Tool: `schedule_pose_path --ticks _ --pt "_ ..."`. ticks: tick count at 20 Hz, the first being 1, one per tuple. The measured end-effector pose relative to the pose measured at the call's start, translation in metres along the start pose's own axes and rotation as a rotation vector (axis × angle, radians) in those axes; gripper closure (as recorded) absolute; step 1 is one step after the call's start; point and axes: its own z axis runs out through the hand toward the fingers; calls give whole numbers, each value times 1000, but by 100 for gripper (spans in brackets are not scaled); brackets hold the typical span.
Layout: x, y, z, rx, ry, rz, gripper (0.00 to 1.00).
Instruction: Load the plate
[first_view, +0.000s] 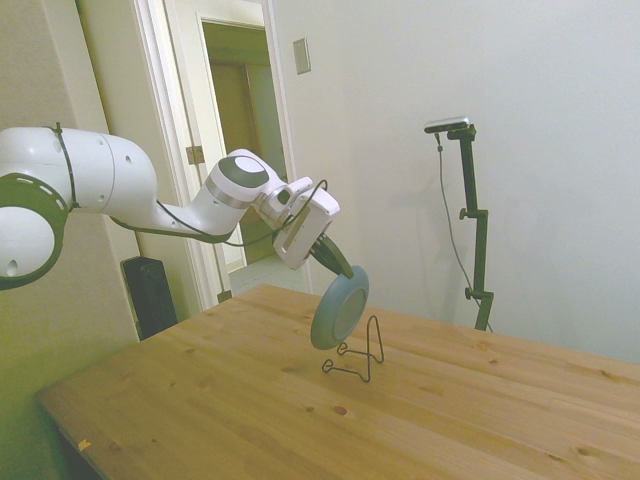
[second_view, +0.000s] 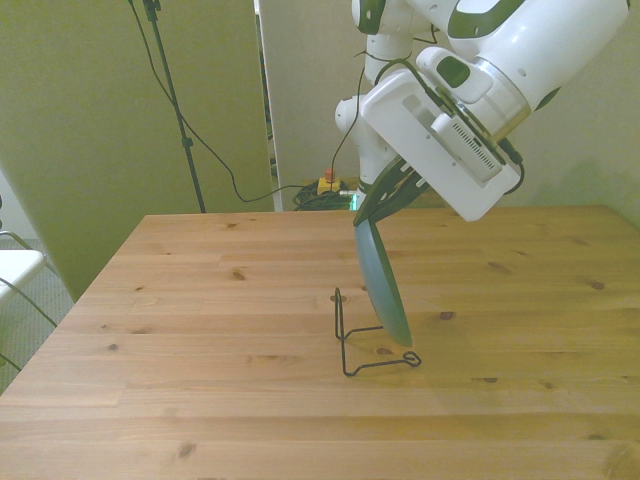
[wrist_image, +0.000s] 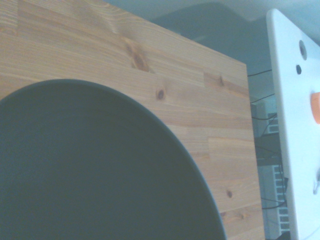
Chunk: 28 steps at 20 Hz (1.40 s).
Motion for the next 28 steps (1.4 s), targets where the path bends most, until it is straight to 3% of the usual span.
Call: schedule_pose_path --ticks 11,28 --pt "-5 5 39 -49 20 -43 100" --pt "-13 -10 40 1 -7 -32 100"
